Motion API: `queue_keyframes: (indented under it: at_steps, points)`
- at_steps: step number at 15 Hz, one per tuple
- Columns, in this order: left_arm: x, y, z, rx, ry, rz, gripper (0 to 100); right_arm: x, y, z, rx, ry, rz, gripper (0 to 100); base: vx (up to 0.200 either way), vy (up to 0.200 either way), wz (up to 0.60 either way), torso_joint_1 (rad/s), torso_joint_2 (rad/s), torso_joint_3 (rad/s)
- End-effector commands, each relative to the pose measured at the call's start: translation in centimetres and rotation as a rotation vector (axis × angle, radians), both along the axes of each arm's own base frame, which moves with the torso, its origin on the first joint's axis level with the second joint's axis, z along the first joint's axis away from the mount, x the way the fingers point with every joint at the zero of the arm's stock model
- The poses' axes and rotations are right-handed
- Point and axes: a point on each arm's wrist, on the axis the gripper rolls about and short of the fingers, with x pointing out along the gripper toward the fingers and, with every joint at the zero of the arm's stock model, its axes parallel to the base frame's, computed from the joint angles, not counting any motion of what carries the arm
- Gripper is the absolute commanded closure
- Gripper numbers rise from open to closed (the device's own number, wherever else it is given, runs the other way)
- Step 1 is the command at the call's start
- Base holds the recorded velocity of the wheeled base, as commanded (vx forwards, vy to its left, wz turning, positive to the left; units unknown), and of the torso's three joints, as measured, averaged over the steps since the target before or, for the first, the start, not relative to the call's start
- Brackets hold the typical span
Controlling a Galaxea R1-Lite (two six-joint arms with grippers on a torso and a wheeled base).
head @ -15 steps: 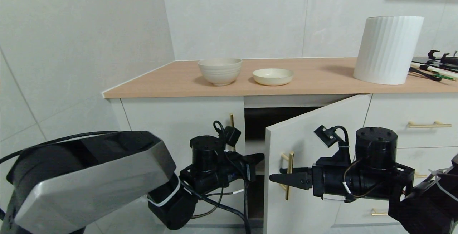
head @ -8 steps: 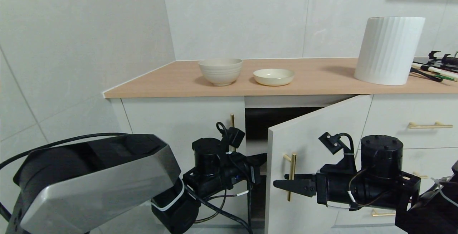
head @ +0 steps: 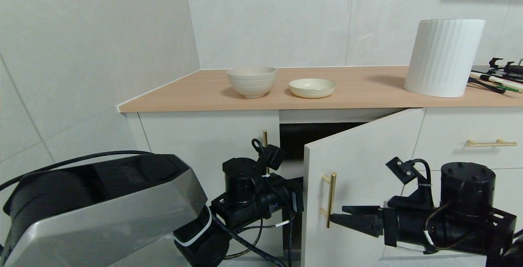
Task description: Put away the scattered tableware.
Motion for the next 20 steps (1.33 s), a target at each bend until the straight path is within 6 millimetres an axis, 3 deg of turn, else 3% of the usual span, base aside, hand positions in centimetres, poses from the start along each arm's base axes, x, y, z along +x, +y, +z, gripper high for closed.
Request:
queue_keyframes:
  at_steps: [1,4,10,12,14,20]
  points:
    - [-0.1,0.1,0.4,-0.006,-0.006,-0.001,100,-2.9,-0.7,0.2,-0.026,-0.033,0.06,0,0.0,0.0,0.0,0.0,0.0,0.0]
    - [-0.2,0.1,1.0,-0.016,-0.02,0.005,100,-6.2,-1.1,-0.7,-0.09,-0.078,0.171,0,0.0,0.0,0.0,0.0,0.0,0.0]
    - [-0.9,-0.3,1.5,-0.018,-0.022,-0.016,100,-7.0,-0.4,-0.7,-0.089,-0.08,0.223,0,0.0,0.0,0.0,0.0,0.0,0.0]
    - [-0.7,-0.5,1.7,-0.016,-0.018,-0.019,100,-7.1,-0.5,-0.5,-0.085,-0.086,0.223,0,-0.2,0.0,0.0,0.0,0.0,0.0]
    - [-0.3,-0.9,1.7,-0.002,-0.001,-0.022,100,-7.1,-0.4,-0.5,-0.084,-0.089,0.226,0,-0.2,0.0,0.0,0.007,0.0,0.0]
    - [2.4,-2.9,1.1,0.011,0.014,-0.018,100,-7.3,-0.5,-0.6,-0.089,-0.081,0.23,0,0.0,0.0,0.0,0.0,0.0,0.0]
